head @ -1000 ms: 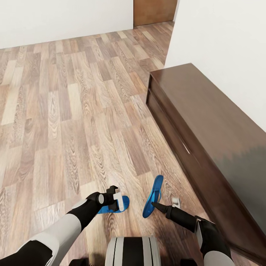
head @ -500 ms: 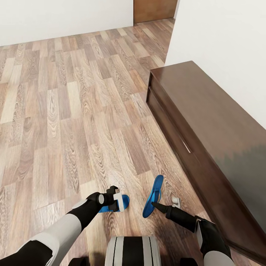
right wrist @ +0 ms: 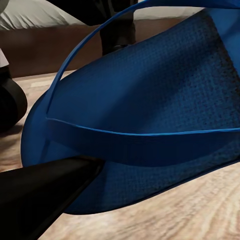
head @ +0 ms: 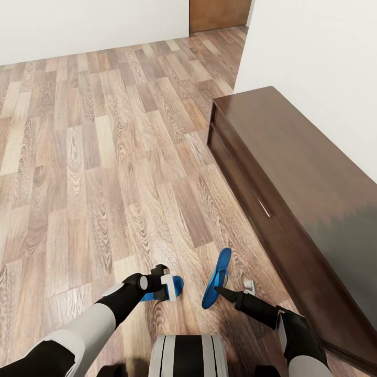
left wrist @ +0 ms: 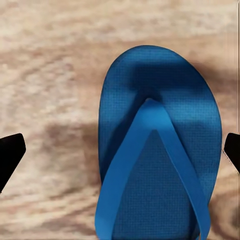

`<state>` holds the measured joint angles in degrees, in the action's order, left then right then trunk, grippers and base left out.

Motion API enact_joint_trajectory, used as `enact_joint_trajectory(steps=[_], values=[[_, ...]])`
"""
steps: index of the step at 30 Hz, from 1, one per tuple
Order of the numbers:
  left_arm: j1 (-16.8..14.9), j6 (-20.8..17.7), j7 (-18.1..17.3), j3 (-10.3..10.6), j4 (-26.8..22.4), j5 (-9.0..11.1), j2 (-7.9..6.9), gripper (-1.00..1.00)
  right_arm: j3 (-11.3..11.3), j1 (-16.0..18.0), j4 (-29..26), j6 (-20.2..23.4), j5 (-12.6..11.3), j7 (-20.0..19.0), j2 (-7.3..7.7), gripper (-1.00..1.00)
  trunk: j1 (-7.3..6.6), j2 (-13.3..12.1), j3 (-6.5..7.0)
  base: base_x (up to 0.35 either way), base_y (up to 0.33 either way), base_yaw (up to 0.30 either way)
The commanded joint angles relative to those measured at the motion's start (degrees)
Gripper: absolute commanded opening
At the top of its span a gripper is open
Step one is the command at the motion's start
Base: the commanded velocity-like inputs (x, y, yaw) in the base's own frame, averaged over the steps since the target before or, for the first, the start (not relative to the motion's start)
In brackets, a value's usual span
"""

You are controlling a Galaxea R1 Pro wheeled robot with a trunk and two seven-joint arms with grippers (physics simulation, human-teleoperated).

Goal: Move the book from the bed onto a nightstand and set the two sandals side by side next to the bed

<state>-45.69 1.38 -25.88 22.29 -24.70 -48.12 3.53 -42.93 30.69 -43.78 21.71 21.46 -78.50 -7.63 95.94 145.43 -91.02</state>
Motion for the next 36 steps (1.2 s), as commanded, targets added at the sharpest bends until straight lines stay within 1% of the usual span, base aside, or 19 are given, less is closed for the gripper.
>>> enact_joint_trajectory(steps=[1,10,21,36], values=[[-0.01,0.14,-0.15,0.03,-0.05,-0.59,0.03,1.00,-0.40,0.08,-0.10,0.79,0.50,-0.52,-0.09,-1.00,-0.01,0.02,-0.03,0.000,0.000,0.000],[-0.01,0.12,-0.16,0.11,0.31,-0.65,0.45,1.00,-0.40,0.08,-0.10,0.93,0.47,-0.52,-0.10,-1.00,-0.01,0.02,-0.03,0.000,0.000,0.000],[0.01,0.11,-0.15,0.12,0.35,-0.71,0.51,1.00,-0.40,0.08,-0.08,0.97,0.43,-0.52,-0.10,-1.00,-0.01,0.02,-0.03,0.000,0.000,0.000],[-0.01,0.11,-0.13,0.12,0.35,-0.75,0.47,1.00,-0.40,0.08,-0.09,0.89,0.42,-0.52,-0.10,-1.00,0.38,0.22,-3.36,0.000,0.000,0.000]])
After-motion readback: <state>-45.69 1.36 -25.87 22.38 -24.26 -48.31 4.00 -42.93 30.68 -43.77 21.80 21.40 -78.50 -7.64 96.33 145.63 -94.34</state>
